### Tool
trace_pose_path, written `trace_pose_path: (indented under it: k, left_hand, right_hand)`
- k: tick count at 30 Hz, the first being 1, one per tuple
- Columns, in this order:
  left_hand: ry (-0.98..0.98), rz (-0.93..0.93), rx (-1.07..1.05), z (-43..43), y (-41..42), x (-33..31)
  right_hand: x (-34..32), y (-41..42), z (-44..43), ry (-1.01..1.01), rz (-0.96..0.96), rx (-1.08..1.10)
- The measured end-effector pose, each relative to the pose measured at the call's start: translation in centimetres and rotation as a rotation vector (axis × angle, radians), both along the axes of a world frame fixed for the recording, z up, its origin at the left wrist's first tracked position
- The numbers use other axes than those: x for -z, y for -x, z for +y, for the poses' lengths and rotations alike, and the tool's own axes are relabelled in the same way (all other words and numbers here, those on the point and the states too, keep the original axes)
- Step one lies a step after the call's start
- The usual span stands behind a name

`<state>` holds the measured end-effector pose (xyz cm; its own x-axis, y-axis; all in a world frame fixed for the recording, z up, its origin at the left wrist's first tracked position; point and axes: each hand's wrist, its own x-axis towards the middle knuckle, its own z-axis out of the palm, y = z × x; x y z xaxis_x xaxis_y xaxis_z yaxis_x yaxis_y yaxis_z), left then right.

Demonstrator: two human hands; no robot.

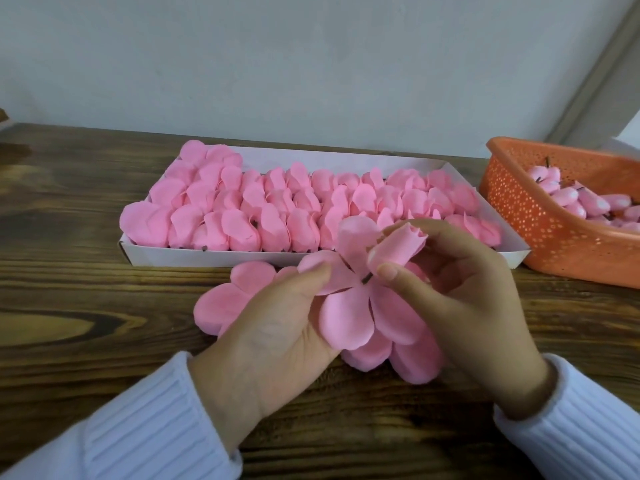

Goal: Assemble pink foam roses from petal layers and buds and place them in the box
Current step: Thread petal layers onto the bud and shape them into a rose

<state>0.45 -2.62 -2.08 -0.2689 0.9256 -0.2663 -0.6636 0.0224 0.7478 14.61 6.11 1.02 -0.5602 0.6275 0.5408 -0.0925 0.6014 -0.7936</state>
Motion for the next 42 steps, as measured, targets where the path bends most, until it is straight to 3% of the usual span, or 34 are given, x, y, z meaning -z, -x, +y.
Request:
trace_pose_path:
  k: [6,10,17,21,27,33,37,42]
  left_hand:
    - [-0.014,-0.058,0.022,-0.4,-0.3,-0.8]
    - [-0.162,-0.135,0.12,-0.6,-0.4,-1.0]
    - [-0.224,0.393,0.244,-1.0,-1.7,-1.9]
    - [-0.194,0.5,0.184,-1.2,-2.0,-1.9]
    - [-0.146,0.59,0.099,-1.2,-1.7,-1.8]
    - [-0.179,0.734,0.113,-1.1,-1.4,-1.5]
    - [-0.205,0.758,0.169,-1.0,-1.5,-1.4]
    - [-0.222,0.683,0.115,-1.0,-1.4,-1.2]
  right_hand:
    - [0.1,-0.1,-0.1,-0.013,-0.113,-0.011]
    - [-0.1,-0.2,-0.2,-0.072,-0.147,0.011]
    - [-0.2,-0.1,-0.7,-0.223,-0.179,0.033]
    - [0.0,0.0,-0.9,-0.375,-0.222,0.054]
    - [-0.3,-0.5,-0.5,-0.33,-0.224,-0.043]
    - [-0.5,-0.4,0.2,0.174,0.003,-0.061]
    - [-0.5,-0.4,0.4,0.134,-0.094,-0.006]
    - [-0.2,-0.6,0.4,0.115,-0.064,0.058]
